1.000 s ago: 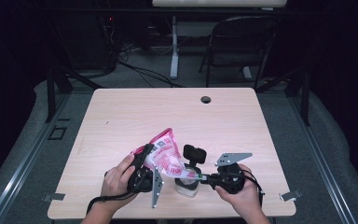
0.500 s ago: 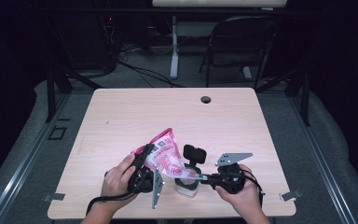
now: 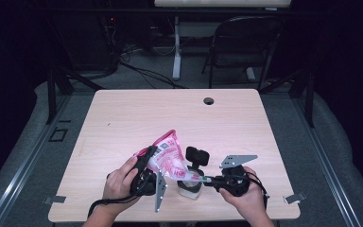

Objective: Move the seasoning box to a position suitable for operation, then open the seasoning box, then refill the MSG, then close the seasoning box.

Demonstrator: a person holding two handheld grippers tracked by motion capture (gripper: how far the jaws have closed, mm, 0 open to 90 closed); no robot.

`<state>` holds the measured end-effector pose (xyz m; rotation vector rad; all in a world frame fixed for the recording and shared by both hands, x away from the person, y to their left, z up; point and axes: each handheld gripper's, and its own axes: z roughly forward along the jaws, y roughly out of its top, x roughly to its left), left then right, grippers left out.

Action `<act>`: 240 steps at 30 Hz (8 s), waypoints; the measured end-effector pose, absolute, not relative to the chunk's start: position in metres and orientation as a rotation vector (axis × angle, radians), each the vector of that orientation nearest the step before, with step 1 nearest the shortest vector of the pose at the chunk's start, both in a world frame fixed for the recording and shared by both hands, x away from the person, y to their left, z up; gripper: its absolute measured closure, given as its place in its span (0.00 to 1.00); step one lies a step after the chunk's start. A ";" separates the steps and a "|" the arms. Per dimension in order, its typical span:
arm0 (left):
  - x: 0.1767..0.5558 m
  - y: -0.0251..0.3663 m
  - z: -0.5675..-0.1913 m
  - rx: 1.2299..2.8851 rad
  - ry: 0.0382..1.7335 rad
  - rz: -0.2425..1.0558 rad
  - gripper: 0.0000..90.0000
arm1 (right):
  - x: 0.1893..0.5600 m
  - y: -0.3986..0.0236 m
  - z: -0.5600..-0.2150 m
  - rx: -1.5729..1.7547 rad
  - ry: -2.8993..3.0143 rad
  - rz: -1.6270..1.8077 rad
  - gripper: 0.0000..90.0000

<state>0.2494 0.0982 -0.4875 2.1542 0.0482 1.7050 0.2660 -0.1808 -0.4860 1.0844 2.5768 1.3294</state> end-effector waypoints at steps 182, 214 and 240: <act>0.242 0.089 -0.477 2.111 -0.014 1.740 0.78 | 0.266 -0.183 -0.493 1.123 2.550 1.337 1.00; 0.240 0.087 -0.475 2.106 -0.019 1.742 0.78 | 0.265 -0.184 -0.493 1.126 2.542 1.340 1.00; 0.238 0.086 -0.473 2.097 -0.022 1.742 0.78 | 0.264 -0.184 -0.493 1.129 2.540 1.334 1.00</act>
